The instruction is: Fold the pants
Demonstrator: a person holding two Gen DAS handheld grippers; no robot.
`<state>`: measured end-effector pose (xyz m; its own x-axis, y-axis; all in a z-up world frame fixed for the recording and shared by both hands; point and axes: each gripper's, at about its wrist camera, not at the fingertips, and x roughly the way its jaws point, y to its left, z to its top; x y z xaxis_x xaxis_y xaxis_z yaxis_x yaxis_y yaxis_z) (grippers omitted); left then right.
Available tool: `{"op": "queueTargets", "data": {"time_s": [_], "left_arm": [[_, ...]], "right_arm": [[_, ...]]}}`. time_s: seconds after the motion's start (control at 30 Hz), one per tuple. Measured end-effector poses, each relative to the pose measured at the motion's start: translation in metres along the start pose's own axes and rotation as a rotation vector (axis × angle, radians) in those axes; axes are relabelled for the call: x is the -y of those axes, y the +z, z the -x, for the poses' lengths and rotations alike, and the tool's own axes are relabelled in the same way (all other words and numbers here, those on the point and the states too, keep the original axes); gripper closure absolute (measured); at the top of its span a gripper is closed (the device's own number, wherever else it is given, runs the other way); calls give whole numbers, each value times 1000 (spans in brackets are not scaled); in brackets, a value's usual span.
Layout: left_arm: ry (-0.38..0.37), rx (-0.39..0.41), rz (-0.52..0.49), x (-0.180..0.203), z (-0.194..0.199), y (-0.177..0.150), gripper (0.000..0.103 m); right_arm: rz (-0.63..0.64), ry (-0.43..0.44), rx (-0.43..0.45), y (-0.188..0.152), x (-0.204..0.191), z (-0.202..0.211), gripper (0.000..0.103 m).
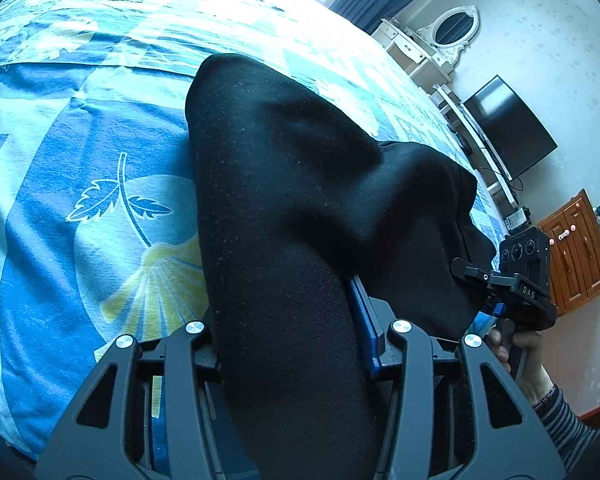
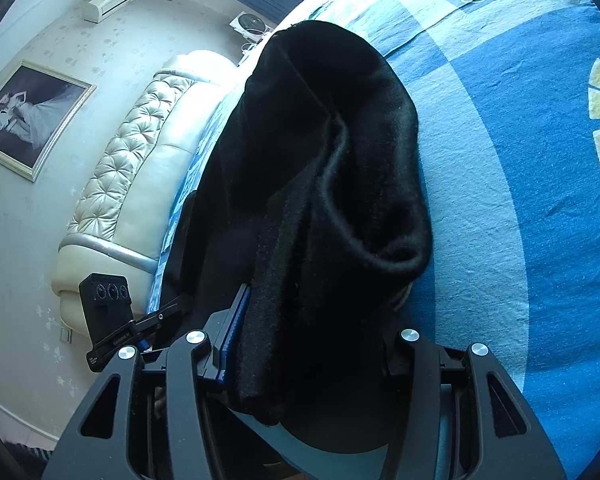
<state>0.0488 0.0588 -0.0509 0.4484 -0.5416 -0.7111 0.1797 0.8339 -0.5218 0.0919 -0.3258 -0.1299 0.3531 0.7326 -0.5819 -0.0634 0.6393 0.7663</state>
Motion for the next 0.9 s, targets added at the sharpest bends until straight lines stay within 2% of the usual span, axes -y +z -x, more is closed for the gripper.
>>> {"op": "queueTargets", "data": {"time_s": [0.07, 0.2, 0.3, 0.4, 0.47, 0.6, 0.73, 0.8, 0.9], "left_arm": [[-17, 24, -11, 0, 6, -3, 54], [-56, 66, -42, -4, 25, -10, 41], [-104, 86, -34, -10, 35, -2, 34], [-72, 110, -31, -16, 34, 14, 33], [-89, 121, -16, -22, 30, 28, 33], [-89, 103, 17, -33, 11, 55, 32], [-64, 75, 35, -40, -10, 74, 32], [-74, 67, 52, -43, -17, 81, 25], [-76, 46, 102, -53, -31, 86, 23]], "right_arm": [[29, 7, -3, -2, -1, 5, 41], [112, -44, -22, -4, -7, 23, 30], [75, -22, 50, 5, 2, 46, 27], [18, 7, 132, 25, 16, 59, 24], [-8, 36, 149, 42, 24, 57, 23], [-35, 91, 111, 73, 31, 31, 23], [-9, 76, 33, 88, 27, -3, 23], [15, 85, 14, 91, 19, -14, 22], [15, 96, -1, 94, 18, -23, 20]]}}
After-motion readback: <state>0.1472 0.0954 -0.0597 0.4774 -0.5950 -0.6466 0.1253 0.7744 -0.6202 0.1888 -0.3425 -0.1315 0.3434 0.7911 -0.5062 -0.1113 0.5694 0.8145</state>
